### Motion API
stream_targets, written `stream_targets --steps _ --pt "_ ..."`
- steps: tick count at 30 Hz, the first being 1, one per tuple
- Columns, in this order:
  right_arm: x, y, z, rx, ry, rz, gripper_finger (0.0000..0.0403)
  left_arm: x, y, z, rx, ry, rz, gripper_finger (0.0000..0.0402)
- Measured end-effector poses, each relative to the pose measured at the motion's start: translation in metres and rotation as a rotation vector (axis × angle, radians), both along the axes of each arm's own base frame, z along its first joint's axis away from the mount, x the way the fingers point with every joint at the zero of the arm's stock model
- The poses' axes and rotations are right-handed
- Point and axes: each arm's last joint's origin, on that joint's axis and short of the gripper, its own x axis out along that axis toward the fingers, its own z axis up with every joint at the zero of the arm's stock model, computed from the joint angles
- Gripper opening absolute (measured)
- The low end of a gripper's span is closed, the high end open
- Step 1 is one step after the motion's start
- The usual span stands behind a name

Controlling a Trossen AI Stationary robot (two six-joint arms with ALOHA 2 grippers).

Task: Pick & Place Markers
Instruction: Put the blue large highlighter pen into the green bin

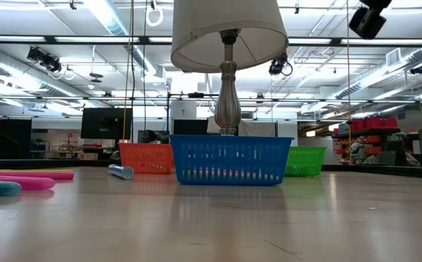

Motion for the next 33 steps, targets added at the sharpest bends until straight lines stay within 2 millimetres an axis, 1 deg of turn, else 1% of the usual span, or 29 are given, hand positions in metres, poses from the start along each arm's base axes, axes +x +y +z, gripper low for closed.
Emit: stream_targets --steps 4,8,13,18,20,22,30,33 --pt "0.011 0.008 0.008 -0.112 -0.004 0.000 0.0123 -0.016 -0.015 -0.010 -0.114 0.091 0.042 0.0125" --pt "0.023 0.016 0.015 -0.207 0.002 0.012 0.0123 -0.034 -0.025 -0.020 -0.246 0.212 0.126 0.0114" --pt "0.039 0.023 0.017 -0.268 0.019 0.031 0.0123 -0.055 -0.028 -0.033 -0.384 0.440 0.229 0.0109" --pt "0.050 0.028 0.016 -0.262 0.002 0.074 0.0123 -0.067 -0.026 -0.039 -0.501 0.633 0.321 0.0114" --pt "0.052 0.029 0.016 -0.258 -0.006 0.087 0.0123 -0.071 -0.024 -0.041 -0.528 0.715 0.349 0.0123" --pt "0.053 0.030 0.015 -0.257 -0.003 0.092 0.0123 -0.073 -0.021 -0.042 -0.523 0.756 0.367 0.0137" --pt "0.053 0.030 0.015 -0.257 -0.004 0.092 0.0123 -0.075 -0.004 -0.046 -0.441 0.801 0.470 0.0215" --pt "0.053 0.030 0.015 -0.260 -0.004 0.092 0.0123 -0.071 0.008 -0.056 -0.421 0.801 0.534 0.0236"
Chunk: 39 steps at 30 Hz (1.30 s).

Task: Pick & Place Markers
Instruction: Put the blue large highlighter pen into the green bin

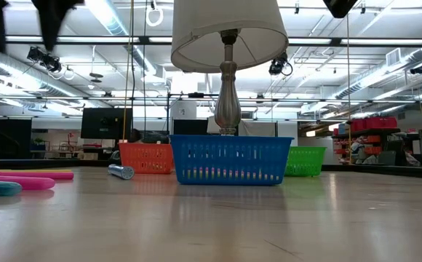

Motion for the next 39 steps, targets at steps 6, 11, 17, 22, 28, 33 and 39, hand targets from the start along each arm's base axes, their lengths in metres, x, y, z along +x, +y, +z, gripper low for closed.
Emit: stream_targets --steps 6,11,17,22,28,33,39 --pt "0.000 0.000 0.000 0.000 0.000 0.000 0.0123 0.011 0.021 -0.033 -0.001 -0.019 0.059 0.0247" --pt "0.000 0.000 0.000 0.000 0.000 0.000 0.0123 0.019 0.040 -0.068 -0.024 -0.073 0.128 0.0248" --pt "0.000 0.000 0.000 0.000 0.002 -0.001 0.0123 0.021 0.065 -0.097 -0.029 -0.092 0.180 0.0248" --pt "0.000 0.000 -0.001 -0.001 0.013 -0.001 0.0123 0.026 0.088 -0.106 -0.021 -0.127 0.184 0.0248" --pt "0.000 0.000 -0.004 -0.011 0.036 -0.001 0.0123 0.029 0.112 -0.114 -0.011 -0.149 0.210 0.0248" --pt "0.000 0.000 -0.004 -0.013 0.041 -0.001 0.0123 0.031 0.127 -0.113 -0.005 -0.162 0.233 0.0248" --pt "0.000 0.000 -0.004 -0.013 0.042 -0.001 0.0123 0.032 0.138 -0.113 -0.009 -0.166 0.260 0.0248"
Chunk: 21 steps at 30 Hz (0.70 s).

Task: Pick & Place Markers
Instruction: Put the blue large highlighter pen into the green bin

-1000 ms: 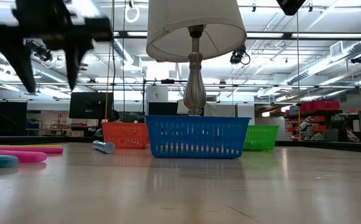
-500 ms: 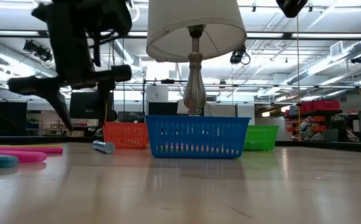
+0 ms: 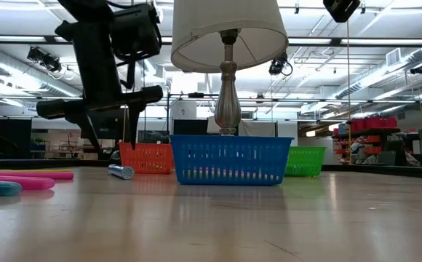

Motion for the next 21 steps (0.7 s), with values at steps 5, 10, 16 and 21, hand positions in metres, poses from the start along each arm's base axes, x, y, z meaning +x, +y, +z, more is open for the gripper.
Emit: stream_targets --steps 5,10,16,21 --pt "0.000 0.000 0.000 -0.003 -0.001 0.000 0.0123 0.001 0.006 -0.003 -0.001 0.011 0.022 0.0248" --pt "0.000 0.000 0.000 -0.004 0.002 0.000 0.0123 0.006 0.007 -0.018 -0.061 0.059 0.005 0.0248" --pt "0.000 0.000 -0.002 -0.009 0.014 0.000 0.0123 0.015 0.007 -0.034 -0.098 0.079 -0.002 0.0248" --pt "0.000 0.000 -0.002 -0.004 0.019 0.000 0.0123 0.014 0.005 -0.036 -0.103 0.087 -0.009 0.0248"
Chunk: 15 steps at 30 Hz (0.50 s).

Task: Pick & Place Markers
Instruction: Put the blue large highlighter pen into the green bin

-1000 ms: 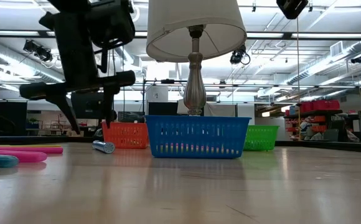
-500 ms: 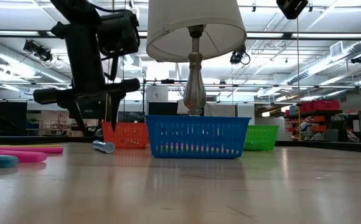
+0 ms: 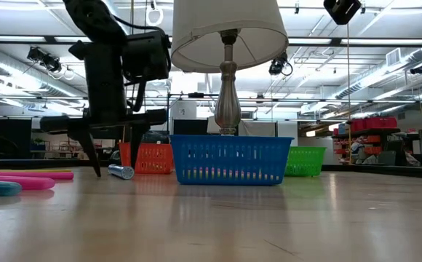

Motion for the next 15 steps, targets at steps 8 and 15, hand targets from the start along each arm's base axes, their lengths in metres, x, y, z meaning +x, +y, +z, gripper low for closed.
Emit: stream_targets --steps 8,15 --pt "-0.0001 0.0000 -0.0002 0.000 0.003 0.000 0.0123 -0.0036 -0.0030 -0.0014 -0.019 0.040 -0.054 0.0211" --pt "-0.0001 -0.0001 -0.0003 -0.001 0.004 0.000 0.0123 -0.0052 -0.0065 -0.0022 -0.032 0.056 -0.094 0.0134"
